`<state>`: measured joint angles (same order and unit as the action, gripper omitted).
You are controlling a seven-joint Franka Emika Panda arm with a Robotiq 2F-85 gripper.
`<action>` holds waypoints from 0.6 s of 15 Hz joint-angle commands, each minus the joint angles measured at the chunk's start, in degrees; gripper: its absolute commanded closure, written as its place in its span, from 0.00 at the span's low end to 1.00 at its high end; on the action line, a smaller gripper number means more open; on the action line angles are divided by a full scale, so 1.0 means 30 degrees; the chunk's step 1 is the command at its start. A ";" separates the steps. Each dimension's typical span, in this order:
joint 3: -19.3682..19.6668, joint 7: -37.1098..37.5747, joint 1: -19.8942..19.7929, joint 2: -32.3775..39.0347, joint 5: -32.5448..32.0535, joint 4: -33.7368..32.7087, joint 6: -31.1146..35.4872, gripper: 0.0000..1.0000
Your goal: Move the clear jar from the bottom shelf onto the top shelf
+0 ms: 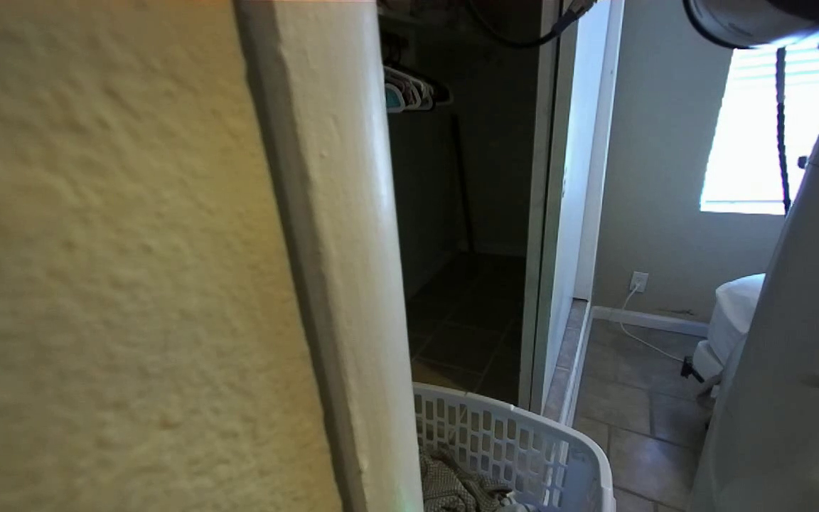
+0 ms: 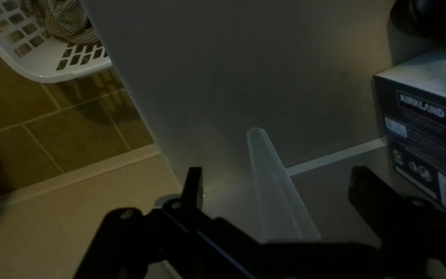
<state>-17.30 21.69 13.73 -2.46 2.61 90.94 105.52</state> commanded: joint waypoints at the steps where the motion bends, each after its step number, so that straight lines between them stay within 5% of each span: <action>1: -0.0038 0.1068 0.0278 0.0809 -0.0962 -0.1096 0.0226 0.32; 5: 0.0001 0.1369 0.0356 0.1026 -0.1412 -0.1398 0.0236 0.62; 6: 0.0011 0.1383 0.0375 0.1082 -0.1413 -0.1478 0.0210 0.21; 8: 0.0021 0.1404 0.0416 0.1159 -0.1450 -0.1568 0.0170 0.24; 9: 0.0026 0.1413 0.0432 0.1191 -0.1481 -0.1604 0.0164 0.18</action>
<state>-17.30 24.29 14.11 -0.69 0.04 88.61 106.09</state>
